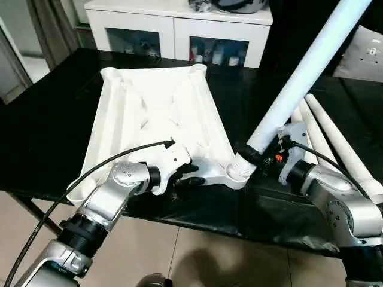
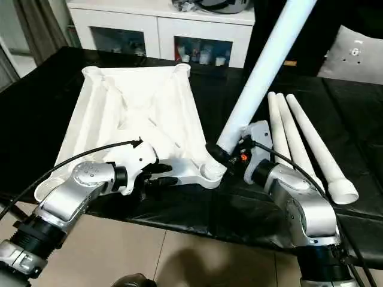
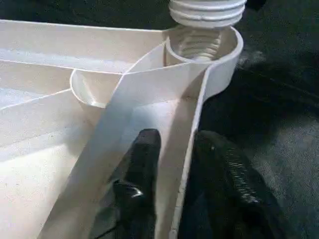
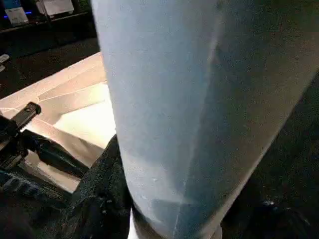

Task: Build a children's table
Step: Insert table leg to table base

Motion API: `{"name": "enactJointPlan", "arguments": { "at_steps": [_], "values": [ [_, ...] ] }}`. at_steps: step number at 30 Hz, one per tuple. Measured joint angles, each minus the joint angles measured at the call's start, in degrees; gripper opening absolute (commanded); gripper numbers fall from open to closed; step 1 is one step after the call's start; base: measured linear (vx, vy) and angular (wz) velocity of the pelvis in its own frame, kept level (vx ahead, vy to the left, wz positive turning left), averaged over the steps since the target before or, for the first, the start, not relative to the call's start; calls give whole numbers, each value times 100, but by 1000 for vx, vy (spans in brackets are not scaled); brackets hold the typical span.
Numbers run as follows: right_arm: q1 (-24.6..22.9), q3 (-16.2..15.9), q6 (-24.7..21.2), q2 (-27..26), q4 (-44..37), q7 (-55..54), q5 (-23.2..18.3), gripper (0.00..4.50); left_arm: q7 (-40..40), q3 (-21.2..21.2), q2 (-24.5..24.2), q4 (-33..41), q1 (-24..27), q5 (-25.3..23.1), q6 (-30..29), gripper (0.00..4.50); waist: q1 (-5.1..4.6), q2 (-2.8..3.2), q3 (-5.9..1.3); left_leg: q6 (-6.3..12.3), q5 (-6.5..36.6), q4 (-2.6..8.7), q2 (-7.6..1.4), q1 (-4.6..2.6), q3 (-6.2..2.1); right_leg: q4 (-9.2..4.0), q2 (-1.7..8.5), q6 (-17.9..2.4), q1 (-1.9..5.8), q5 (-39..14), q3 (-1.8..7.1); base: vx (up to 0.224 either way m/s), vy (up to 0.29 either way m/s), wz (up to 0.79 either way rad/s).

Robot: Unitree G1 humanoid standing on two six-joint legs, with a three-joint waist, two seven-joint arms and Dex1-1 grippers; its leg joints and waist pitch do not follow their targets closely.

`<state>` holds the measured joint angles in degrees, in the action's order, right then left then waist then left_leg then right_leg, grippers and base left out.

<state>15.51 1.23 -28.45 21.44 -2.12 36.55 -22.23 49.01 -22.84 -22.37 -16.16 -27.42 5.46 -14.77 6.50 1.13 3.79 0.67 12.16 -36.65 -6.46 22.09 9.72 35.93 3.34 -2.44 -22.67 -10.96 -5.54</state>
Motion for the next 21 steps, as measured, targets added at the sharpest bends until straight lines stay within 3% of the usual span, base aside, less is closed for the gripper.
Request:
{"name": "enactJointPlan", "arguments": {
  "at_steps": [12, 21],
  "values": [
    [-19, -122, -34, 17, 0, 131, 0, 189, 271, -138, -74, -184, -120, -313, 219, 34, -13, -1, 0, 0, 0, 0, -1, 1, 2, -1, 0, 0, 0, 0, 0, 0, 0, 0],
    [87, -397, -235, 346, 1, 634, -3, 189, 810, -351, -191, -397, -408, -463, 391, 0, -33, -1, 0, 0, 1, 0, -3, -3, 3, -1, 0, 0, 1, 0, 0, 0, 0, 0]
  ]
}}
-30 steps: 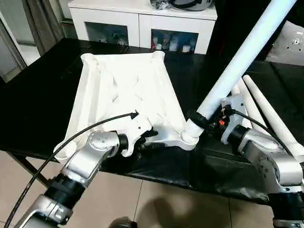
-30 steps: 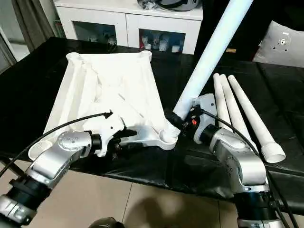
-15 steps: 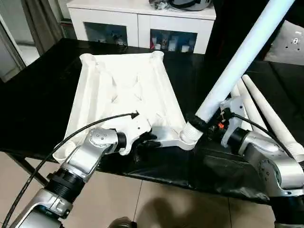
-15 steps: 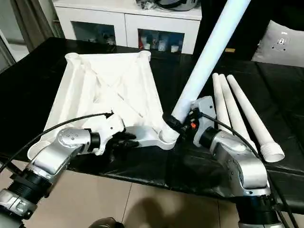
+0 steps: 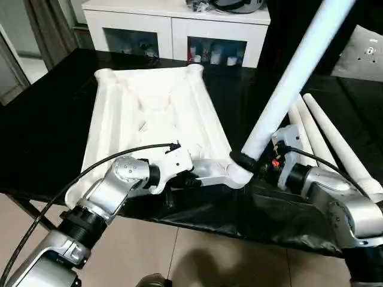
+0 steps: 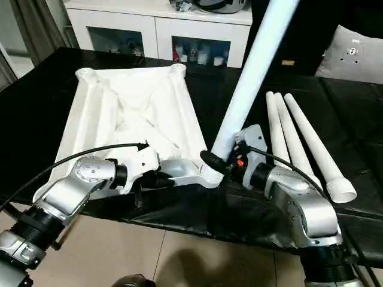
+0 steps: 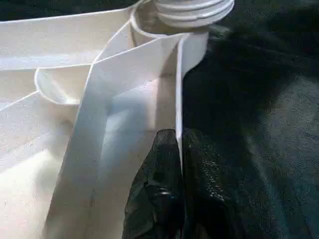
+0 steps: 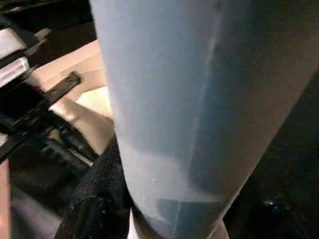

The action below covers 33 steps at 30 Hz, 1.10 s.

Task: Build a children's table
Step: Insert table leg to table base

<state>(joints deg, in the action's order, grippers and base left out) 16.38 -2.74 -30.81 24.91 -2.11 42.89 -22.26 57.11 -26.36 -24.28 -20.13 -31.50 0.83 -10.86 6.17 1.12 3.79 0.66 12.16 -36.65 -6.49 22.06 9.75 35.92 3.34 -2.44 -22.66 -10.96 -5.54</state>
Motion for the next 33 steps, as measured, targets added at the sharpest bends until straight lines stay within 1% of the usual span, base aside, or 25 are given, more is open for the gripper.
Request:
{"name": "enactJointPlan", "arguments": {
  "at_steps": [3, 6, 11, 16, 17, 20, 24, 30, 31, 33],
  "values": [
    [132, -62, -21, 122, 33, 148, 19, 189, 301, -66, -115, -4, -67, 2, -14, 0, 0, 1, -1, 0, 0, 0, -1, 0, 0, 0, 0, 0, 1, 0, 0, 0, 0, 0],
    [233, -73, -21, 222, 64, 225, 46, 189, 535, -78, -173, -15, -77, 9, -10, 0, 29, -1, -2, 0, 0, 0, -1, -2, 1, 0, 0, 1, 3, -1, -1, 0, 0, 0],
    [297, -69, -7, 169, 302, 228, 60, 189, 628, -10, -148, -111, -87, 59, 128, 0, 46, -1, -2, 0, 0, 0, -1, -1, 6, -3, 2, 0, 6, 0, 0, 0, 0, 0],
    [298, -69, 0, 131, 337, 201, 59, 189, 570, 49, -60, -162, -57, 55, 201, 0, 62, -1, -2, 0, 0, 0, -1, 0, 8, -4, 4, 0, 6, 0, -1, 0, 0, 0],
    [297, -69, 0, 104, 336, 200, 59, 189, 575, 71, -29, -166, -57, 57, 153, 44, 64, -1, -2, 1, 0, 0, -1, -1, 10, -4, 6, 0, 8, 0, -1, 0, 0, 0],
    [296, -69, 0, 71, 336, 192, 57, 189, 557, 101, 50, -239, -53, 61, 117, 55, 68, -1, -2, 1, -1, 0, -1, -1, 13, -5, 9, 0, 10, 0, -1, 0, 0, 0],
    [288, -69, -1, 51, 335, 170, 37, 189, 455, 101, 160, -373, -59, 49, 266, 72, 65, -1, -2, 1, -1, 0, -2, -1, 15, -5, 10, -1, 10, 0, -1, 0, 0, 0],
    [240, -68, -2, 34, 333, 132, 29, 189, 453, 123, 246, -552, -136, 7, 306, 72, 61, 4, -5, 1, -1, 0, -3, -10, 15, -4, 10, 1, 18, -1, -2, 0, 0, 0],
    [240, -68, -2, 22, 333, 132, 29, 189, 452, 129, 266, -608, -159, 5, 332, 44, 61, 5, -5, 1, -1, 0, -3, -12, 15, -4, 10, 7, 20, -3, -2, 0, 0, 0],
    [240, -68, -2, 13, 333, 132, 29, 189, 468, 136, 297, -658, -181, 7, 358, 37, 60, 5, -5, 1, -1, 0, -3, -13, 15, -4, 10, 14, 22, -7, -2, 0, 0, 0]
  ]
}}
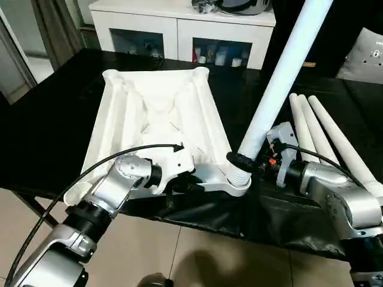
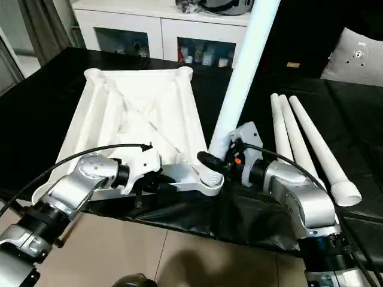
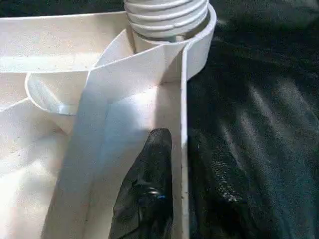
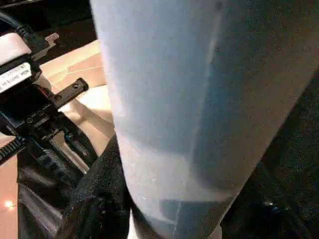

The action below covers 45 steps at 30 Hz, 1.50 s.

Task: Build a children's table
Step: Insert table leg to table base

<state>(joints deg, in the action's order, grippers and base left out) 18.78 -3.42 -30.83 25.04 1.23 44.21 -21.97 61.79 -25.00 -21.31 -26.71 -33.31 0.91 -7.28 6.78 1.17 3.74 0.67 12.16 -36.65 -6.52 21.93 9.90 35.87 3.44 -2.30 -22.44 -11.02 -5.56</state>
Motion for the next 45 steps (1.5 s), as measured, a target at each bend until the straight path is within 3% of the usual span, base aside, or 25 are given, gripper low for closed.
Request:
{"name": "enactJointPlan", "arguments": {
  "at_steps": [5, 26, 31, 37, 42, 45],
  "values": [
    [1, 0, 0, 0, 0, -2, 0, 189, 16, -2, 21, -66, -18, -10, 40, 0, -9, 3, -2, 0, 0, 0, 0, -5, 0, 0, 0, -2, 4, 2, 0, 0, 0, 0],
    [445, -345, -230, 180, 489, 448, 141, 189, 249, -80, -110, -119, -22, -185, 419, 0, -30, -10, -4, -1, 1, 40, -1, -76, 5, -52, -2, 19, 72, -11, -2, 0, 0, 0],
    [434, -90, -225, 24, 828, 493, -72, 189, 249, -64, -84, -121, -22, -187, 382, 0, -25, -11, -4, -1, 1, 43, -1, -79, 5, -55, -2, 20, 76, -11, -2, 0, 0, 0],
    [18, 518, 37, -280, 1129, 510, -550, 189, 218, -64, -29, -134, -17, -189, 358, 0, 0, -4, -14, -1, 2, 51, -1, -87, 5, -76, -2, 19, 94, -11, -4, 0, 0, 0],
    [-310, 613, 485, -358, 1011, 489, -620, 188, 196, -56, 14, -172, -5, -184, 350, 0, 19, 11, -21, -2, 2, 75, -1, -107, 9, -94, -1, 20, 113, -11, -6, 0, 0, 0],
    [-527, 548, 905, -355, 838, 463, -421, 188, 173, -38, 22, -187, 6, -183, 346, 0, 18, 31, -23, -2, 2, 81, -1, -116, 11, -94, -1, 26, 117, -14, -6, 0, 0, 0]
  ]
}}
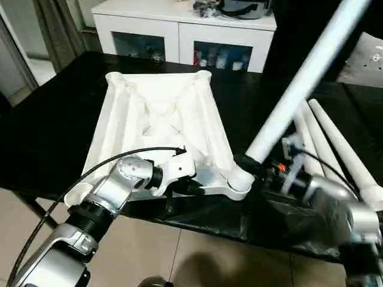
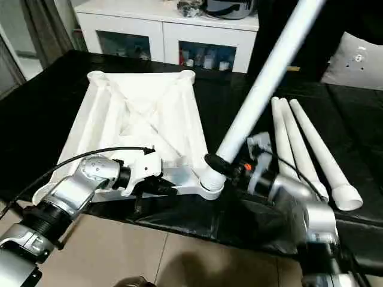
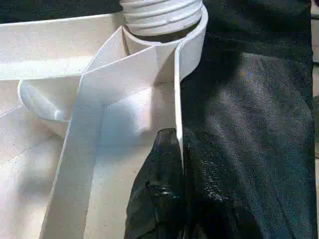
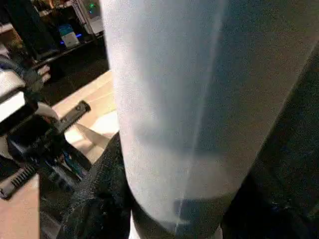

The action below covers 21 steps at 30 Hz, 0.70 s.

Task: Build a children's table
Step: Insert table leg to table base

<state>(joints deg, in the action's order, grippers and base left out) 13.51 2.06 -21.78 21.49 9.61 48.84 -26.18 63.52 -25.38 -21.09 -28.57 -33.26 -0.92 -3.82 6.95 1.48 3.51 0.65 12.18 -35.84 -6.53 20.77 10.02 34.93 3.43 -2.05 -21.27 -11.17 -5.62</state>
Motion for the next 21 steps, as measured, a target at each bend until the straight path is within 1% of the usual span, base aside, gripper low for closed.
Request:
{"name": "enactJointPlan", "arguments": {
  "at_steps": [2, 4, 9, 10, 12, 18, 21],
  "values": [
    [-30, -139, 231, 5, -99, -72, 212, 188, -12, 19, 1, -7, 11, -2, -1, 0, -19, 13, 1, 0, 0, 5, 0, -5, 0, 0, 0, 0, 1, 0, 0, 0, 0, 0],
    [-31, -216, 323, 18, -132, -92, 331, 188, -20, 25, 1, -17, 19, -4, -1, 0, -26, 13, 2, -1, 0, 10, 0, -25, 0, 0, 0, 3, 17, -2, 0, 0, 0, 0],
    [-29, -475, 642, 162, -153, 3, 505, 188, -23, 27, 0, -8, 48, -5, 7, 0, -42, 19, 3, -1, 1, 32, 0, -41, 1, -30, 0, 5, 37, -3, -3, 0, 0, 0],
    [-19, -540, 763, 213, -176, 40, 649, 188, -24, 29, -2, -5, 49, -8, 11, 0, -51, 19, 2, -1, 1, 33, 0, -41, 1, -32, 0, 5, 39, -3, -3, 0, 0, 0],
    [20, -663, 867, 253, -181, 56, 807, 188, -24, 29, -6, -5, 50, -20, 12, 0, -57, 13, -2, -1, 1, 36, 0, -45, 1, -38, -1, 5, 44, -3, -4, 0, 0, 0],
    [248, -918, 882, 363, -45, 265, 1012, 188, 10, 28, -31, -45, 31, -50, 55, 0, -84, 16, -5, -1, 1, 42, 0, -54, 1, -51, -1, 4, 51, -3, -5, 0, 0, 0],
    [363, -970, 830, 388, 62, 382, 1027, 188, 82, 20, -32, -141, -38, -51, 72, 0, -89, 14, -5, -1, 1, 52, 0, -61, 1, -54, -1, 4, 55, -3, -6, 0, 0, 0]
  ]
}}
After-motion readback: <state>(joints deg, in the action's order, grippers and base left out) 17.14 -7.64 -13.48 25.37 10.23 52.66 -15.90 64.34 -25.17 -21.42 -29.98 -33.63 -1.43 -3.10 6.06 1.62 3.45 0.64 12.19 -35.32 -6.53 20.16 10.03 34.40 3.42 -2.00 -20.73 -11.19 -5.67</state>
